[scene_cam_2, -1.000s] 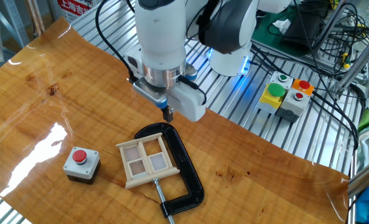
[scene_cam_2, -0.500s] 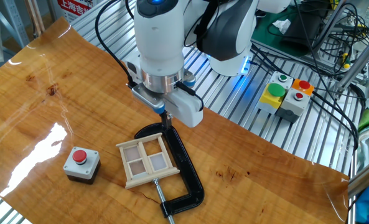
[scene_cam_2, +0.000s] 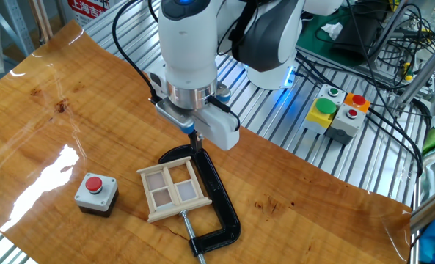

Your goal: Close a sliding window

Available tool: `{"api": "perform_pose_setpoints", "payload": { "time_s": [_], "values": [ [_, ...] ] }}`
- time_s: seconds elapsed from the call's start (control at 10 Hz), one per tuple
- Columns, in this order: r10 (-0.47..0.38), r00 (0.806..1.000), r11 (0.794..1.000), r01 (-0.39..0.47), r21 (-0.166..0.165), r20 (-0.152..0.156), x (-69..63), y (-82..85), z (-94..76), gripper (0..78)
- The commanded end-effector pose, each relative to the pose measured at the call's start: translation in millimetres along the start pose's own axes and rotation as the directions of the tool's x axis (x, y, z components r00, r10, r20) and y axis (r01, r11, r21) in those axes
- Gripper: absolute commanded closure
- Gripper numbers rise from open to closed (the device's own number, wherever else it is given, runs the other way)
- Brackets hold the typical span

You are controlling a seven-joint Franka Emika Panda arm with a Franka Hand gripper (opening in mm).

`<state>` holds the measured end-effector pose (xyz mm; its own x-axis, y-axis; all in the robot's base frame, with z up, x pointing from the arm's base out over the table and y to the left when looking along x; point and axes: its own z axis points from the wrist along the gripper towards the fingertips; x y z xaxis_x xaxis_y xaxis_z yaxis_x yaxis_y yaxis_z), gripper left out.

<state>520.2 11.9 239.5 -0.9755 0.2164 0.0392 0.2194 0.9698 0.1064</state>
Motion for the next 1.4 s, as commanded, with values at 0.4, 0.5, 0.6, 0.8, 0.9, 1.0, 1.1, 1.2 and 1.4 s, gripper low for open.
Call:
{"api": "perform_pose_setpoints", "payload": {
  "time_s": [0.4, 0.5, 0.6, 0.8, 0.9, 1.0, 1.1, 1.2, 1.4],
  "values": [
    [0.106, 0.994, 0.994, -0.106, 0.008, -0.003, -0.6, 0.3, -1.2, 77.6],
    [0.107, 0.994, 0.994, -0.106, 0.005, -0.004, -0.6, 0.3, -1.2, 77.6],
    [0.106, 0.994, 0.994, -0.106, 0.003, -0.005, -0.6, 0.3, -1.2, 77.6],
    [0.102, 0.995, 0.995, -0.102, 0.003, -0.004, -0.4, 0.3, -1.0, 77.6],
    [0.101, 0.995, 0.995, -0.101, 0.004, -0.003, 0.3, 0.5, -0.2, 77.6],
    [0.098, 0.995, 0.995, -0.098, 0.003, 0.0, 0.4, 0.8, 1.3, 77.6],
    [0.102, 0.995, 0.995, -0.102, 0.003, 0.0, -0.3, 1.2, 3.0, 77.6],
    [0.102, 0.995, 0.995, -0.102, 0.002, 0.002, -1.1, 1.3, 8.8, 77.6],
    [0.108, 0.994, 0.994, -0.108, 0.002, 0.009, -3.6, 2.2, 21.2, 77.6]
  ]
}}
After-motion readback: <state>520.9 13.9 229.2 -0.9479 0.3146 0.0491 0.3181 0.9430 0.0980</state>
